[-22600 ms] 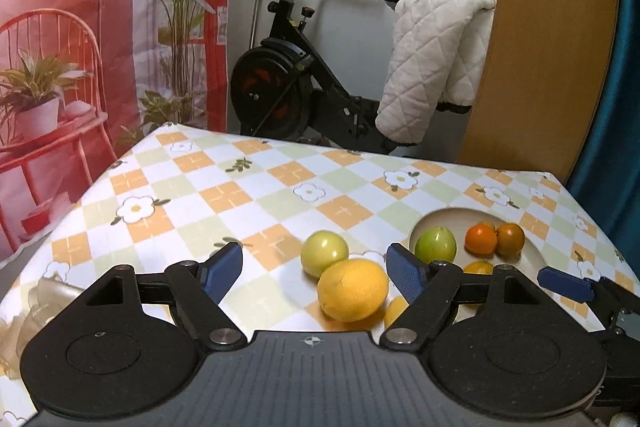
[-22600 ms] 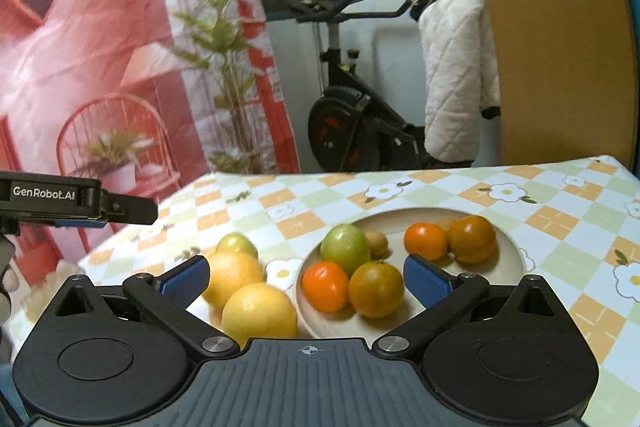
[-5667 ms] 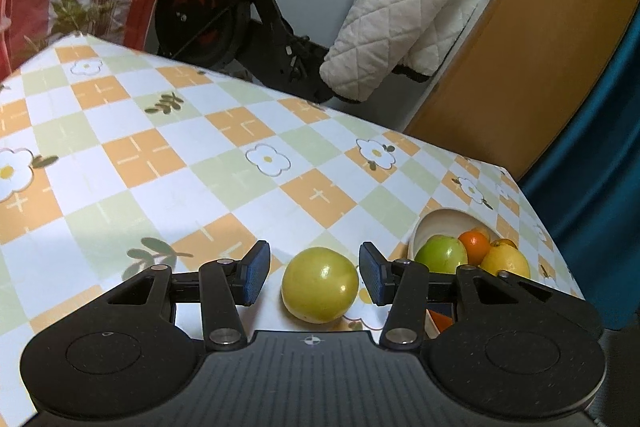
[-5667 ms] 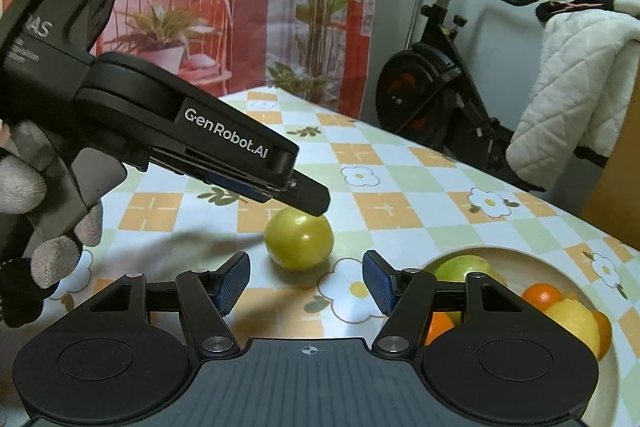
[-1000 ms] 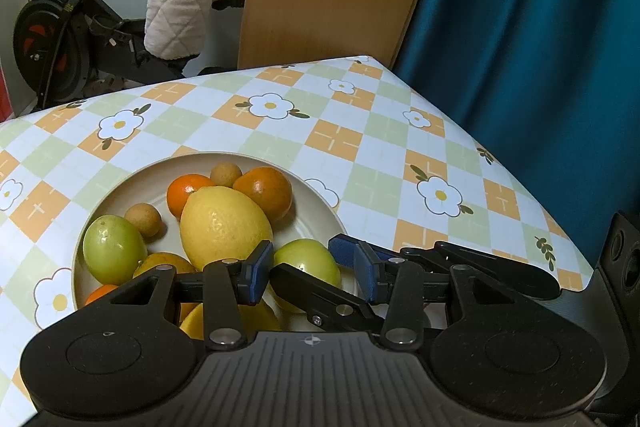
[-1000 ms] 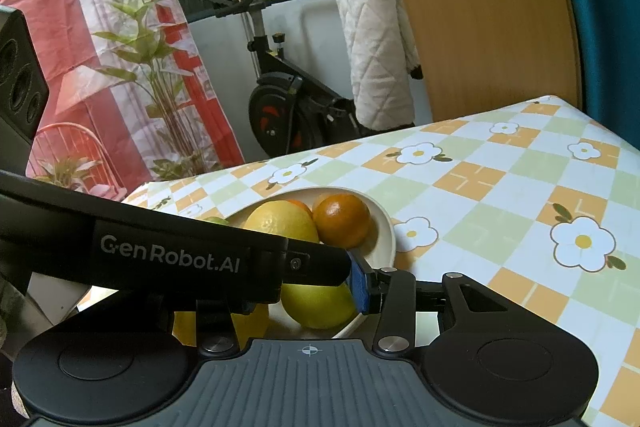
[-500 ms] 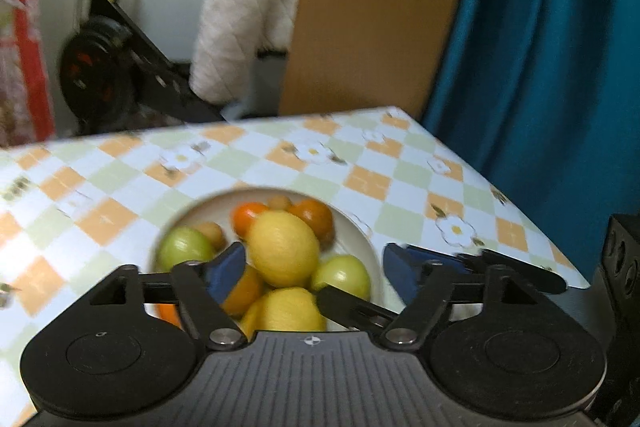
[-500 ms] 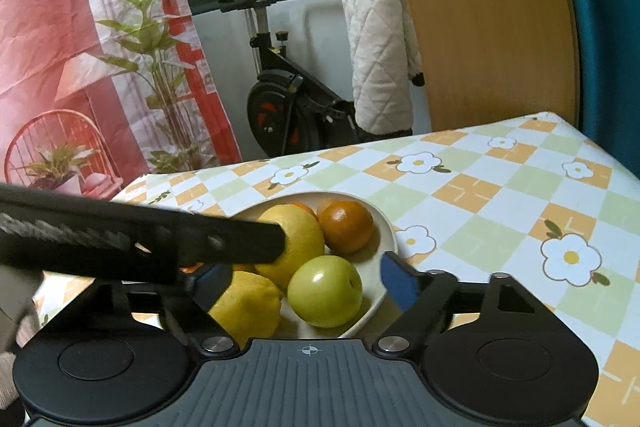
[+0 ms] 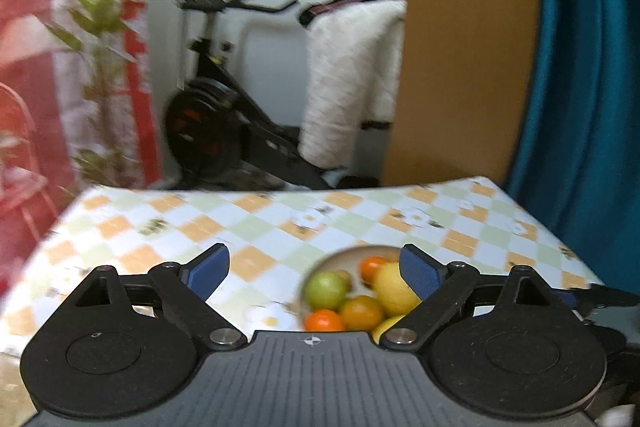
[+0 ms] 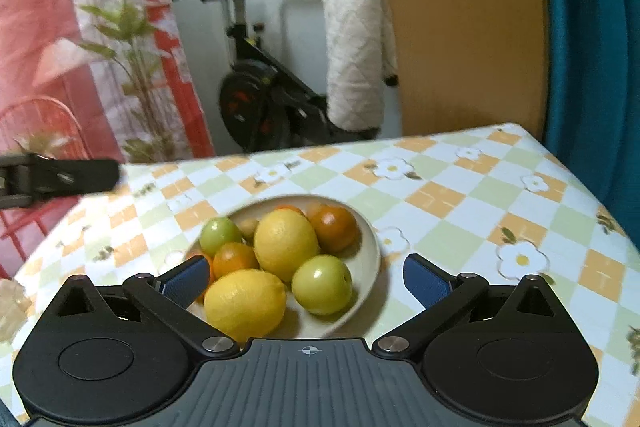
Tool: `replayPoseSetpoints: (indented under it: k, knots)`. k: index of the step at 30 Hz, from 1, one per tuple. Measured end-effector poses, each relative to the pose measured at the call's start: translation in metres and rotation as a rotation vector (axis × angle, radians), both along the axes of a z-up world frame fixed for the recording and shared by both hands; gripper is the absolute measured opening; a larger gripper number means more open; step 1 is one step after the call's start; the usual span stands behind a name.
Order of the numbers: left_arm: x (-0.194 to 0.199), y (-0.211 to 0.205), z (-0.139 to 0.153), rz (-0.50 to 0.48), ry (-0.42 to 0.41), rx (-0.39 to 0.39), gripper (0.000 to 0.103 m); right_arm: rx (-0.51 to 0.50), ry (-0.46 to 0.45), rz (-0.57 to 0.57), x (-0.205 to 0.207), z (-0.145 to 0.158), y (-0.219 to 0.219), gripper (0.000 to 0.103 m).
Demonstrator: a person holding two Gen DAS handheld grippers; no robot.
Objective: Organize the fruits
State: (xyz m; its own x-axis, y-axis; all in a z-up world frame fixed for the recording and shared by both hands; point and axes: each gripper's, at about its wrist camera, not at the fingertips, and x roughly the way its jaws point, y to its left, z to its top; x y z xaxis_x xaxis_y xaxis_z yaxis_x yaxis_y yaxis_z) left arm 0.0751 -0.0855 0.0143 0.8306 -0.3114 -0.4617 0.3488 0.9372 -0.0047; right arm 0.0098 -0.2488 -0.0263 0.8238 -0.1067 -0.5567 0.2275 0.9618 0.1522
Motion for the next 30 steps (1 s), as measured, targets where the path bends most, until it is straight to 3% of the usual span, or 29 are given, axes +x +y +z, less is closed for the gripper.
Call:
replayPoseSetpoints:
  k: [5,16,30]
  knots:
    - [-0.013,0.018,0.016,0.063,-0.053,0.013,0.096,-0.024,-0.010,0.022,-0.006,0.018,0.013,0.102]
    - [-0.034,0.042,0.037,0.120,-0.073,-0.030,0.096,-0.071,-0.056,0.059,-0.019,0.065,0.044,0.102]
    - [-0.039,0.050,0.037,0.132,-0.034,-0.044,0.096,-0.075,-0.036,0.048,-0.020,0.073,0.047,0.102]
